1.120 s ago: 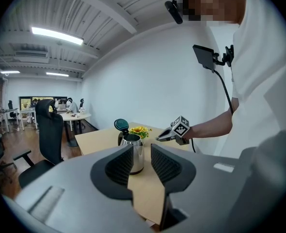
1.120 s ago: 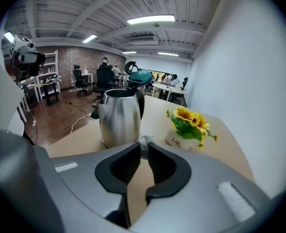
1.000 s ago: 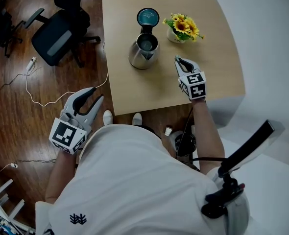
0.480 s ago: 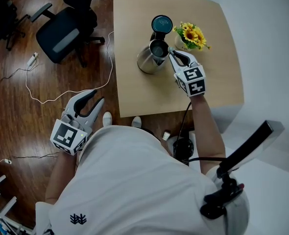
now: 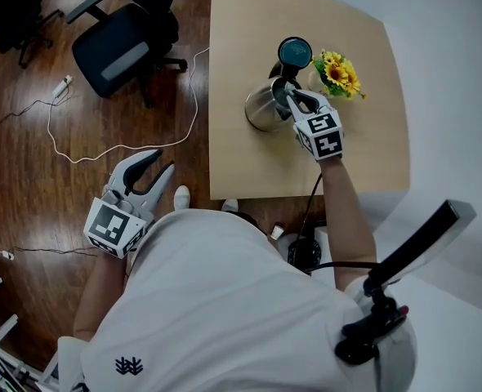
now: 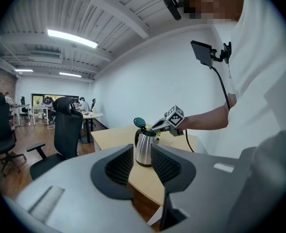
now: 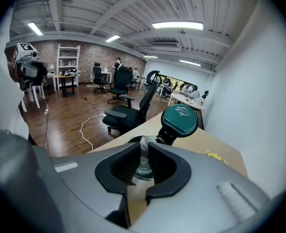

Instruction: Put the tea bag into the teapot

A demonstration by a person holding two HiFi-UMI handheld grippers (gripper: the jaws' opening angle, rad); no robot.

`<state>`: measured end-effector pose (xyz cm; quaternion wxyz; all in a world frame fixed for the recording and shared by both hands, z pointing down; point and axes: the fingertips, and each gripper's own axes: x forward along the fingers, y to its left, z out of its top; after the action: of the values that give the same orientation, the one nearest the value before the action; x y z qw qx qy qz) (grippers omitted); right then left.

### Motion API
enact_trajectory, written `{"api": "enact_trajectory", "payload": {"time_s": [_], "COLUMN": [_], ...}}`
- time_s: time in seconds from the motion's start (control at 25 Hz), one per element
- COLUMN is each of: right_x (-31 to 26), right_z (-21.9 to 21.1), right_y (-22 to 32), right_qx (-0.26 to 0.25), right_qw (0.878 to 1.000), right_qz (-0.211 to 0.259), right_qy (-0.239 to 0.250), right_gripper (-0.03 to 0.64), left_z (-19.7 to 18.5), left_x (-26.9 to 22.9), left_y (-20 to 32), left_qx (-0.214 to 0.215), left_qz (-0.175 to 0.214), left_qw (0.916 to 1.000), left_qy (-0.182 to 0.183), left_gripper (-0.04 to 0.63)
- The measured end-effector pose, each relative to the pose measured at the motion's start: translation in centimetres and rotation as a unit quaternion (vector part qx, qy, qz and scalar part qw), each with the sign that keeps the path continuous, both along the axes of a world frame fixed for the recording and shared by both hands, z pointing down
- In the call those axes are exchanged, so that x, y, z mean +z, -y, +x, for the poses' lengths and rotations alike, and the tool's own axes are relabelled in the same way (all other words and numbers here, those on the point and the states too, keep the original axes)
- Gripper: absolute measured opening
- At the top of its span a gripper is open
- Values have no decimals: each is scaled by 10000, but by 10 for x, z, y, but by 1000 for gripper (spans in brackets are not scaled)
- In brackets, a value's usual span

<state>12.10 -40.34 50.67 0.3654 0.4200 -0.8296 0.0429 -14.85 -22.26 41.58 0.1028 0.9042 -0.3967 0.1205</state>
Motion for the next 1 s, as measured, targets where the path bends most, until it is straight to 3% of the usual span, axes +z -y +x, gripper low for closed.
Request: {"api": "enact_trajectory", "payload": {"time_s": [0.36, 0.68, 1.0], "right_x": [15, 24, -9], "right_z": [-3, 2, 6], "right_y": [8, 11, -5], "right_qx": [-38, 83, 401], "right_qw": [9996, 9995, 9989], "right_qz": [-171, -272, 176], "right_qy": [-225, -138, 166], "right_gripper": [52, 87, 101], "left_z": [-15, -16, -23], "left_x": [5, 7, 8], "left_y": [2, 1, -7], "left_qx": [-101, -118, -25], "left_qz": [-99, -183, -224], "left_qw": [9999, 9998, 9997], "left_qy": [24, -19, -26], "left_gripper": [94, 94, 94]}}
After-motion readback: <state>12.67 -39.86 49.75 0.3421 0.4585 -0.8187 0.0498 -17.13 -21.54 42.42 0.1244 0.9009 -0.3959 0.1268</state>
